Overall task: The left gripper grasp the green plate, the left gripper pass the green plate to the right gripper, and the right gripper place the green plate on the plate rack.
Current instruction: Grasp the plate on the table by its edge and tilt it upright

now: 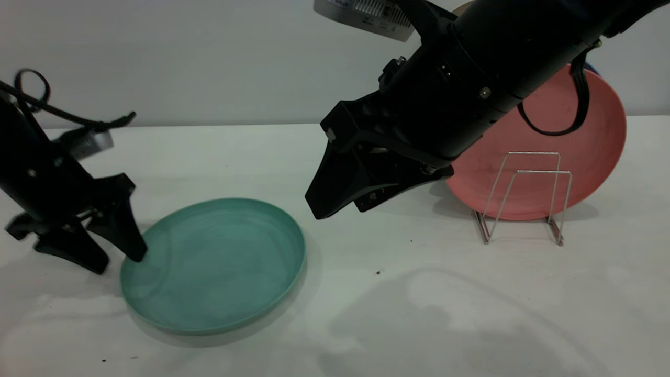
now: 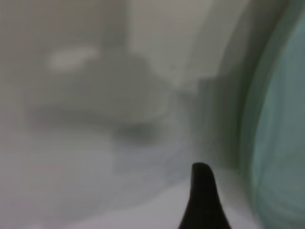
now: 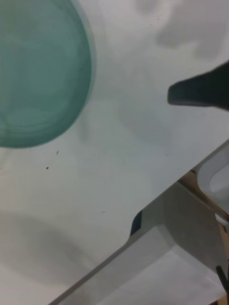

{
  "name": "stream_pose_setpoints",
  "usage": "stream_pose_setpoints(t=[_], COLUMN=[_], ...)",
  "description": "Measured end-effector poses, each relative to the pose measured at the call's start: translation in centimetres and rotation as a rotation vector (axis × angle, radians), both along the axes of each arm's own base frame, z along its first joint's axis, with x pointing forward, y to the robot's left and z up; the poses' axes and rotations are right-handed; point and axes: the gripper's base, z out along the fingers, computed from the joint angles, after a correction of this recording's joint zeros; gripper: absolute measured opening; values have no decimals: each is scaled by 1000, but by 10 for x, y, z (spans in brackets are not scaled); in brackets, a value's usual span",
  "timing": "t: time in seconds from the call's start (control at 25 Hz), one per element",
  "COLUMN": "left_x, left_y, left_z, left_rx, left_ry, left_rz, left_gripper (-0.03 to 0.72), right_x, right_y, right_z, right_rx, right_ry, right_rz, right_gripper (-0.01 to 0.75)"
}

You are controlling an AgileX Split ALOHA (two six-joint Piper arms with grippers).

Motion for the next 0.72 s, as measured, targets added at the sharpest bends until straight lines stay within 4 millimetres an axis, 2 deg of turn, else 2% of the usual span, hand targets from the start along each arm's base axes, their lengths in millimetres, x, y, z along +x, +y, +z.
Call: stream_pose_setpoints(t=[0.28, 0.44, 0.52, 0.72], left_x=[1, 1, 1, 1], left_y=[-5, -6, -6, -6], left_z=[-23, -27, -28, -32], left_rx=[-56, -74, -77, -73], left_ry=[0, 8, 11, 13], left_rz=[10, 34, 37, 39], left_gripper=[494, 421, 351, 71], right_x=[0, 0, 0, 0], right_y=[0, 0, 0, 0], right_z=[0, 0, 0, 0], right_rx=[2, 3, 4, 7], right_ry=[-1, 0, 0, 12], right_rz=[-5, -6, -7, -20], right_gripper=[484, 484, 484, 484])
